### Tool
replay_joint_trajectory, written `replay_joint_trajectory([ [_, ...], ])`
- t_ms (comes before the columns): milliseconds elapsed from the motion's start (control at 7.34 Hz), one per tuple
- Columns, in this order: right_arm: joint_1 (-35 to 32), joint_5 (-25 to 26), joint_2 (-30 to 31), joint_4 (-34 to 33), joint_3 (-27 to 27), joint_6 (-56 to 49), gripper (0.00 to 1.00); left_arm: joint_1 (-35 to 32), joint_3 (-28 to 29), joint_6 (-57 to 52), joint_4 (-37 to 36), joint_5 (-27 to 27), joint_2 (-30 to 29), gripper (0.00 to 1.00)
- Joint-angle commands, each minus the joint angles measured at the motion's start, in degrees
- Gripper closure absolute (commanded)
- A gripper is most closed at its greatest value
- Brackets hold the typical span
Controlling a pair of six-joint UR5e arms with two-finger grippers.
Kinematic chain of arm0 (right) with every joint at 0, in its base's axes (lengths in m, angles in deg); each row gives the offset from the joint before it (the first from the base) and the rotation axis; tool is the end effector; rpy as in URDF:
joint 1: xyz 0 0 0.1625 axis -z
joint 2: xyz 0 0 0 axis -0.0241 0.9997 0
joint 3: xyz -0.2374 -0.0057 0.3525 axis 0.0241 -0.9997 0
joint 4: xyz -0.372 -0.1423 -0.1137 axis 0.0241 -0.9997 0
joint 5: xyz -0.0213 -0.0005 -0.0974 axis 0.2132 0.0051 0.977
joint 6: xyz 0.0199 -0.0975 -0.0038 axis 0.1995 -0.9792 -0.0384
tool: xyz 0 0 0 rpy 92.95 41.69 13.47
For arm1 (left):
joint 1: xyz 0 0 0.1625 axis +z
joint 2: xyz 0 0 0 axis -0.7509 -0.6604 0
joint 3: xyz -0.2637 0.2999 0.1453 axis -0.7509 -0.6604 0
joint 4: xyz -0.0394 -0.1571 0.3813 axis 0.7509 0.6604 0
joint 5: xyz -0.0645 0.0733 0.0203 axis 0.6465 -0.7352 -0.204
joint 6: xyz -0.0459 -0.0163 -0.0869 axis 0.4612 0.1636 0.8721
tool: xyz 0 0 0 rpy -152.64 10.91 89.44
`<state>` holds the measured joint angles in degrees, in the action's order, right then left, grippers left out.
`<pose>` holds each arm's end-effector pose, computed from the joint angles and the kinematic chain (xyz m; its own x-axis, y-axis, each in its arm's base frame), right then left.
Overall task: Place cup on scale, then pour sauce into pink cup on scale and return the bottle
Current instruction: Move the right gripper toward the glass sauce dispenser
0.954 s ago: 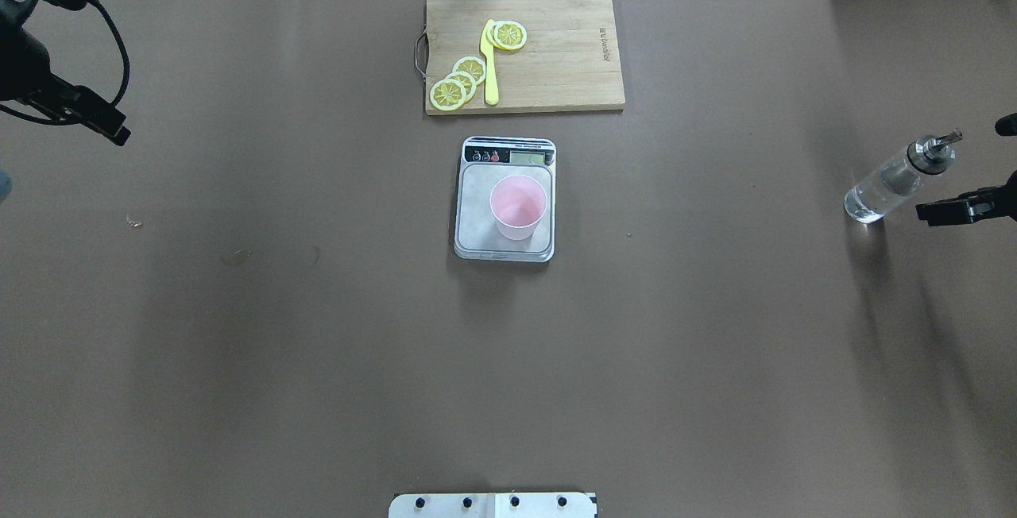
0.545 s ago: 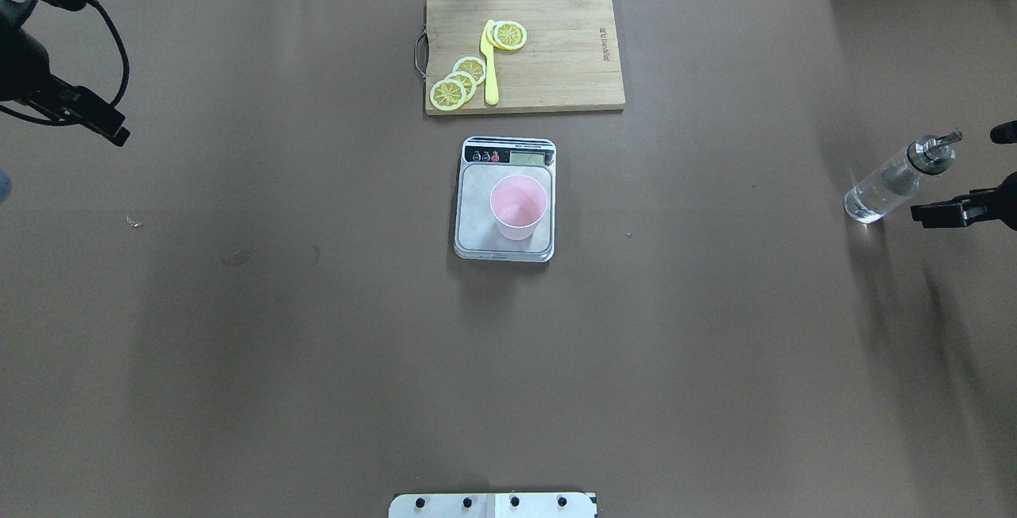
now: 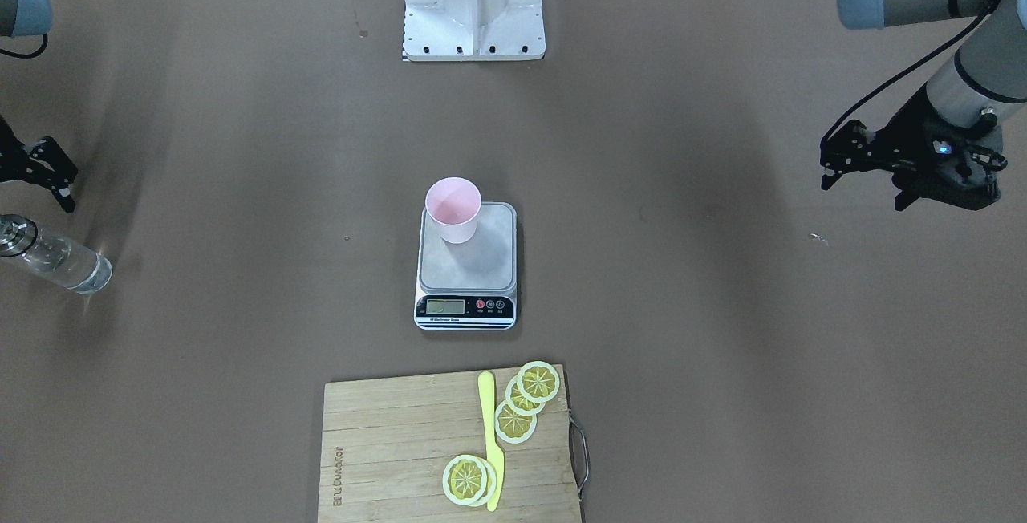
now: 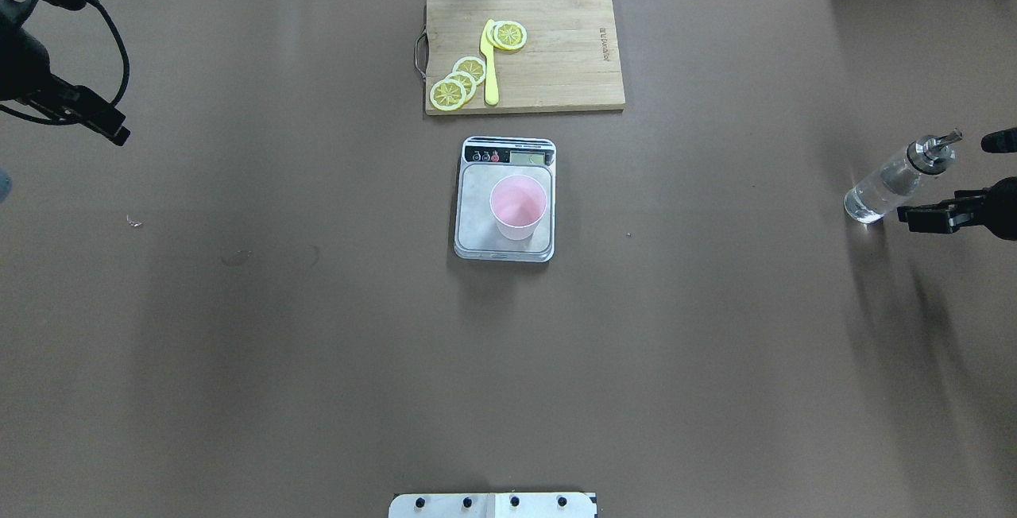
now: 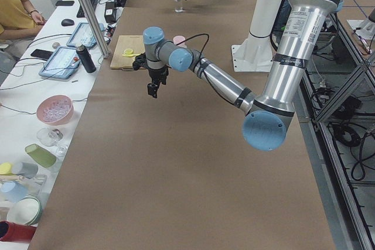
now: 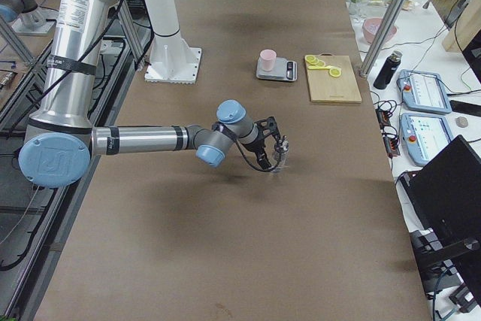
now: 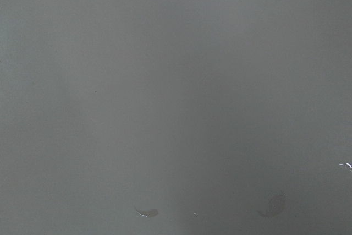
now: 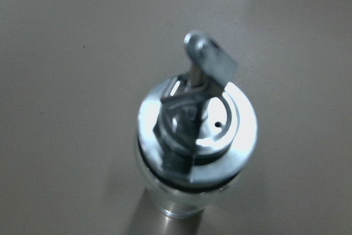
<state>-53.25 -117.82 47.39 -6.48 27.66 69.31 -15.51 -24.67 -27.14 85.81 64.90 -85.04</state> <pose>-0.1642 -0.4101 0.5768 0.7243 -0.2477 0.6435 -0.1328 0.8657 0.4827 0.1802 -0.5381 0.3820 0.6699 0.3622 -0.6481 -0.2163 0.9303 0.2963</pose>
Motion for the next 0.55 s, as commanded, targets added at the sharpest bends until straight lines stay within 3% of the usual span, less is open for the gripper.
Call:
replay_joint_trajectory([
  [0, 1.1, 2.41, 1.5, 3.2, 0.0, 0.54, 0.06, -0.07, -0.04, 0.0, 0.0, 0.0, 0.09, 0.03],
  [409, 3.04, 6.11, 1.95, 3.83, 0.26, 0.54, 0.06, -0.07, -0.04, 0.0, 0.0, 0.0, 0.09, 0.03],
])
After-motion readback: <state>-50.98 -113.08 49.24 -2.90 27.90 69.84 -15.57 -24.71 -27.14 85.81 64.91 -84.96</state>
